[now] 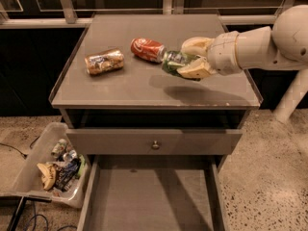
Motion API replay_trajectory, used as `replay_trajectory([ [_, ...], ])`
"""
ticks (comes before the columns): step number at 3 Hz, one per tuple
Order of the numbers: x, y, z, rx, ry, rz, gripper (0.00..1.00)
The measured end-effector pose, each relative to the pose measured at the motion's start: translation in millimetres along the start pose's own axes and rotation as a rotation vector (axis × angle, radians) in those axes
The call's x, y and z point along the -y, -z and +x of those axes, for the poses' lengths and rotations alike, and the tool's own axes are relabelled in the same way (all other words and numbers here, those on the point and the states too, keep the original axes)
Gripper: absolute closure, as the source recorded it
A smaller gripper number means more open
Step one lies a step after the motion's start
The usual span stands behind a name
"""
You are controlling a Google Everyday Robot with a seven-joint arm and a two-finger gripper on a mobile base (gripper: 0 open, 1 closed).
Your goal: Pick green can from middle drawer and place on counter
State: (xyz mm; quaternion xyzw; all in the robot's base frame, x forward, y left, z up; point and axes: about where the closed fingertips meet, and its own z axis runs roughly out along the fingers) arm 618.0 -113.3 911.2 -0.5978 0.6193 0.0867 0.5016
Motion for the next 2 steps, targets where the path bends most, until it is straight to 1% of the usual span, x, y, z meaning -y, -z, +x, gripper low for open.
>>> replay_trajectory([
  [1,9.0,-19.6,-0.8,0.030,-0.079,-0.037,1.00],
  [2,6.3,-30.5,-3.9,0.023,-0.098,-0.078,1.00],
])
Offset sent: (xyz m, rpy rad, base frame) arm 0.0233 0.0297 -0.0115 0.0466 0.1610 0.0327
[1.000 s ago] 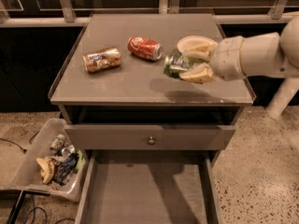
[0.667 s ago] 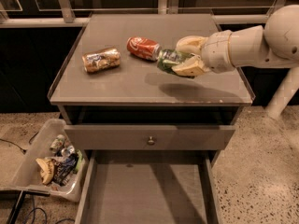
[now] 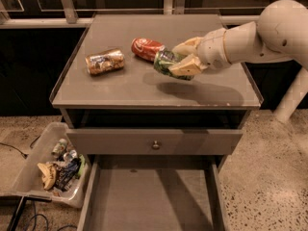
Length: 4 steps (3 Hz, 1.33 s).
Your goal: Pick green can from middle drawer and place on counter
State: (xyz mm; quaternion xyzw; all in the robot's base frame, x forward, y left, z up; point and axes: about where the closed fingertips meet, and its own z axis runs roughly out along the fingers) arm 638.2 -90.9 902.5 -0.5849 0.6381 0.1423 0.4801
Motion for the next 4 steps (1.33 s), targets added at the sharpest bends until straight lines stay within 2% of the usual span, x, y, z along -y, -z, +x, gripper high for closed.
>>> replay_trajectory([
  [2,-8.8,-13.2,5.4,-0.024,-0.024,-0.053,1.00],
  [3,-11.0,-21.3,16.0,-0.038,-0.049,-0.069,1.00],
  [4,-11.0,-21.4,16.0,-0.038,-0.049,-0.069,0.81],
])
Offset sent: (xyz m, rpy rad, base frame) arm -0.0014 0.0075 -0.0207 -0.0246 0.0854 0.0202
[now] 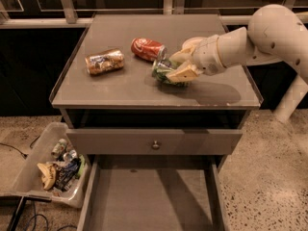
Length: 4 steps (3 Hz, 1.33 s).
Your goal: Pick green can from middle drawer and place on counter
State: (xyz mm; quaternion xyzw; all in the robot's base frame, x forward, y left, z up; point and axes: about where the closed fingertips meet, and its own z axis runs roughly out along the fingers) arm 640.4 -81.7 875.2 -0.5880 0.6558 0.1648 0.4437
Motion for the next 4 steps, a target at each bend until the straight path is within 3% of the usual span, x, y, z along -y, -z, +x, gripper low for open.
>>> replay_trajectory([
  [3,0.0,-0.1,0.0,0.000,0.000,0.000,0.11],
  [4,0.0,-0.1,0.0,0.000,0.000,0.000,0.00],
])
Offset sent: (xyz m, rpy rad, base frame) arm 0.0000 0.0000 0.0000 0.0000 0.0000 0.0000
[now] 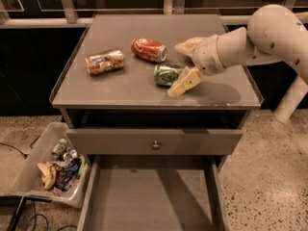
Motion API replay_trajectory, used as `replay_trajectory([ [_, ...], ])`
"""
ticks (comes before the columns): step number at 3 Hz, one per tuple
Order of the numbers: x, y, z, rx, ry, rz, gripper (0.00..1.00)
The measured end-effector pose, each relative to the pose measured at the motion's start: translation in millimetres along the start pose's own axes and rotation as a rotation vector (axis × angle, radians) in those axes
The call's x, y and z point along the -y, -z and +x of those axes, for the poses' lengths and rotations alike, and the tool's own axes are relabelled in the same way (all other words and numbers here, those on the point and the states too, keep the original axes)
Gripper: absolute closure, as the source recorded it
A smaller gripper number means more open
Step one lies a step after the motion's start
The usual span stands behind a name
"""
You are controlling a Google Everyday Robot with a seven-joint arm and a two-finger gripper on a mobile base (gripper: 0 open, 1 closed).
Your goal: Pick green can from middle drawer and place on counter
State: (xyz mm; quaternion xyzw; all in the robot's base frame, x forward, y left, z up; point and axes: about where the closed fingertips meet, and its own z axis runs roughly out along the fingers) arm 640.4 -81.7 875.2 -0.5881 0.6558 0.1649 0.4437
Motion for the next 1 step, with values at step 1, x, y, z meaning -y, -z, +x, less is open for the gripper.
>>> replay_trajectory([
  [1,0.0,0.0,0.0,0.000,0.000,0.000,0.00],
])
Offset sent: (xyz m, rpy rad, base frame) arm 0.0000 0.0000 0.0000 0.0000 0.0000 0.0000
